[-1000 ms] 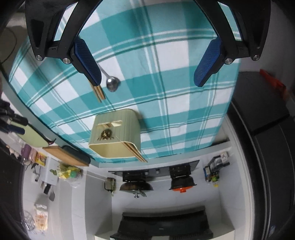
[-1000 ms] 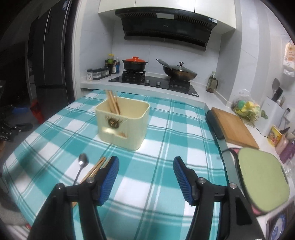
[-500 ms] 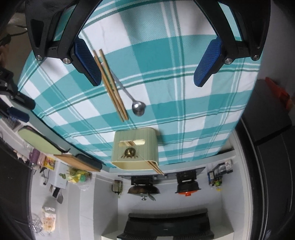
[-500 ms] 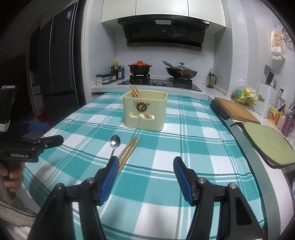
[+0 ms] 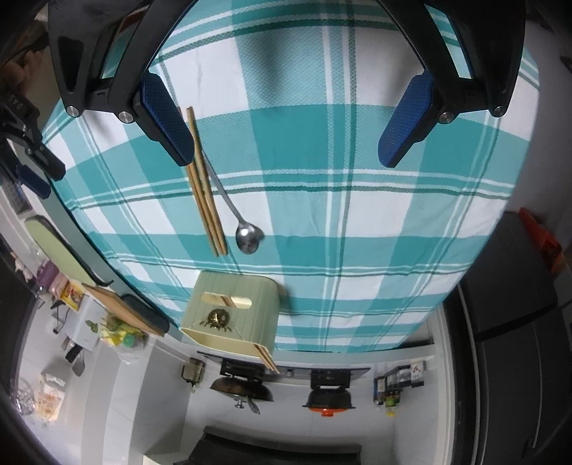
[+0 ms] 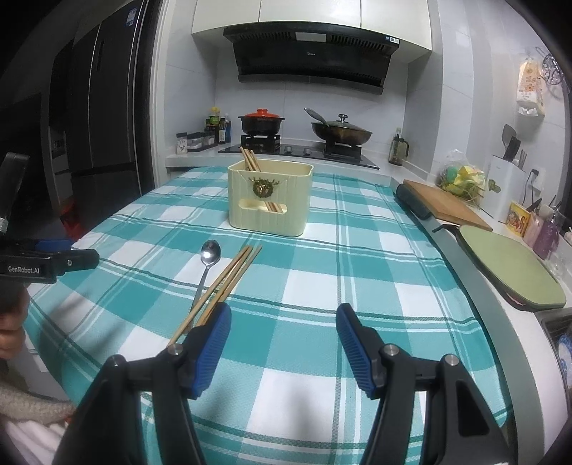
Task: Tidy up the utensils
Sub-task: 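Move both open tools back over the last spoon and chopsticks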
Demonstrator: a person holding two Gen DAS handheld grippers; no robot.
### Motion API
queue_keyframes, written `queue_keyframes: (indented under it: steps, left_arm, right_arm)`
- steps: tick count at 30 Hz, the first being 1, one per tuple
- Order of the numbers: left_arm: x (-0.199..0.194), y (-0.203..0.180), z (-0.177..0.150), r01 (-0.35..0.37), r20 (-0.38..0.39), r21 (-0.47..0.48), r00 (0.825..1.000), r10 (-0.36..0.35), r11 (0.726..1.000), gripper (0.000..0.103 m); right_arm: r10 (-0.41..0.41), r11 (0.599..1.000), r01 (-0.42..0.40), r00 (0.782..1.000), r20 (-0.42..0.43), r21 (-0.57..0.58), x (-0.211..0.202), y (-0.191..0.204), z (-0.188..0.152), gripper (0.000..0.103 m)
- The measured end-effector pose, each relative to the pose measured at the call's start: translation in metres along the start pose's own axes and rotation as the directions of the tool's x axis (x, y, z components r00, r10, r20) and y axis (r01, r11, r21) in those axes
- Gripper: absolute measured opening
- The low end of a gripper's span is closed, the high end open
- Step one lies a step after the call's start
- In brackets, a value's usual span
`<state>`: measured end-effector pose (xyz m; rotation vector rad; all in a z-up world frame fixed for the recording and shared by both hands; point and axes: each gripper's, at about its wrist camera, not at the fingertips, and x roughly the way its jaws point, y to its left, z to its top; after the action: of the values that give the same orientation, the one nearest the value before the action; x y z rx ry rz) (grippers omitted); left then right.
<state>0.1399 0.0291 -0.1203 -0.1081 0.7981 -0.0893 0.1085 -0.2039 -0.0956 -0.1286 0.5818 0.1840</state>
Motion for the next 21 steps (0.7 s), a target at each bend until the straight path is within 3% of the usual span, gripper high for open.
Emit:
queue_keyframes:
  steps: [9, 16, 21]
  left_arm:
    - [0.041, -0.014, -0.008, -0.033, -0.083, 0.065, 0.996, 0.038, 0.997, 0.102]
    - [0.086, -0.029, 0.019, -0.029, -0.084, 0.077, 0.996, 0.035, 0.997, 0.102]
    - [0.128, -0.043, 0.034, -0.064, -0.097, 0.103, 0.993, 0.074, 0.993, 0.102]
  right_arm:
    - [0.032, 0.999, -0.029, 0.997, -0.073, 0.045, 0.031, -0.001, -0.022, 0.057]
    - [0.026, 0.998, -0.021, 0.995, -0.098, 0.055, 0.035, -0.006, -0.027, 0.055]
    - [0.031, 0.998, -0.025, 0.994, -0.105, 0.061, 0.037, -0.007, -0.027, 0.055]
